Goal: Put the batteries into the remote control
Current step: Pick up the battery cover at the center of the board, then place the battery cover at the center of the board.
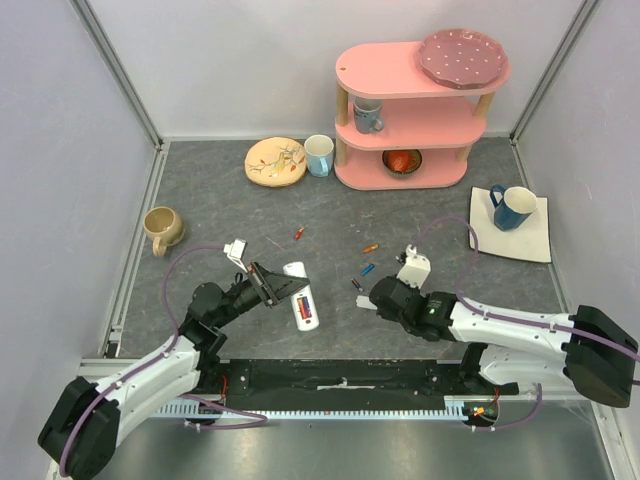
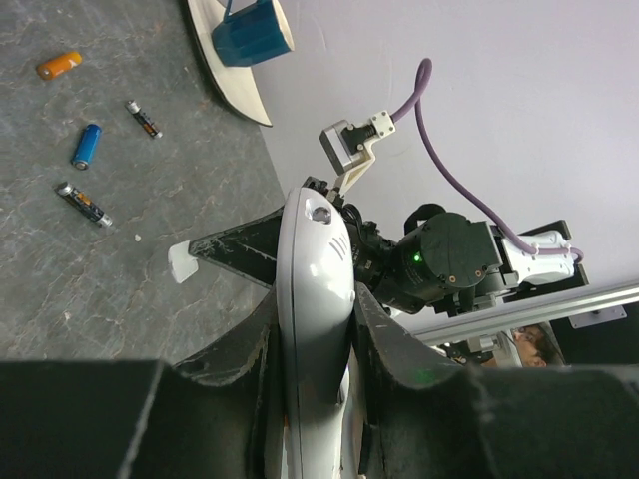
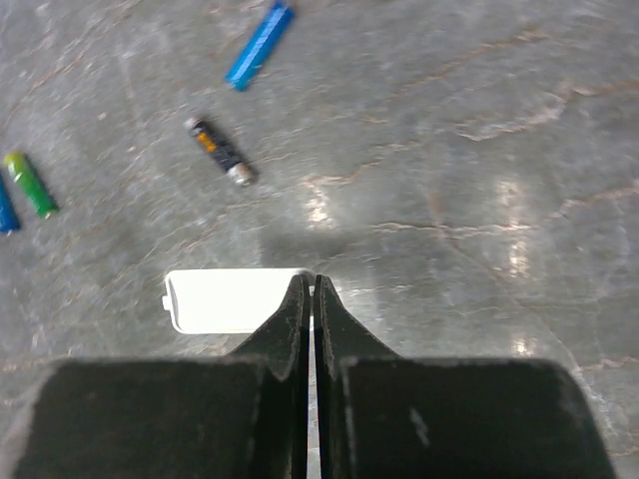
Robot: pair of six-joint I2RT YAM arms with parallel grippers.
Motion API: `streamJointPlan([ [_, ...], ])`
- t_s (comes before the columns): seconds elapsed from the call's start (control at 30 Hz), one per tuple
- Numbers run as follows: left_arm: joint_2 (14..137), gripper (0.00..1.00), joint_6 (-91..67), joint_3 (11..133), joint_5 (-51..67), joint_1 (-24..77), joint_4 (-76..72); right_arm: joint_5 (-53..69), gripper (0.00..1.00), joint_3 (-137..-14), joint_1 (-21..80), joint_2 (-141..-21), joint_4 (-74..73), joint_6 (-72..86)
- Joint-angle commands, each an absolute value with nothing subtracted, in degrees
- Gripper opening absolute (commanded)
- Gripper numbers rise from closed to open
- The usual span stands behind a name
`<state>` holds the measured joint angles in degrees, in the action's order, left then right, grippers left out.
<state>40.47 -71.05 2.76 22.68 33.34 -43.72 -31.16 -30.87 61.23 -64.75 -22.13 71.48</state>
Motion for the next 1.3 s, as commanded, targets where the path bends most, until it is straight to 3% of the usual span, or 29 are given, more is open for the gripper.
streamJointPlan([
  [0.0, 42.5, 0.02, -68.7, 3.8, 23.1, 33.0, -49.6, -39.5, 0.00, -28.1, 59.4, -62.3, -26.3, 86.4],
  [0.4, 47.4, 0.02, -69.3, 3.4, 22.9, 33.0, -55.0, -40.6, 0.02, -31.2, 52.2, -70.7, -27.8, 92.4],
  [0.6, 47.3, 0.02, -68.7, 3.6, 23.2, 33.0, -55.1, -40.3, 0.43, -35.1, 51.0, -71.6, -28.7, 86.0],
  [0.73, 47.1, 0.02, -68.6, 3.4, 22.9, 33.1, -55.1, -39.3, 0.56, -36.6, 50.1, -70.0, -30.1, 81.1],
  [1.03, 47.1, 0.02, -68.7, 2.9, 23.6, 33.1, -55.3, -30.9, 0.57, -40.5, 49.4, -68.8, -22.0, 32.7],
  [1.27, 46.5, 0.02, -68.5, 2.5, 23.6, 33.1, -55.0, -17.6, 0.55, -37.5, 44.6, -69.3, -18.1, 22.2],
])
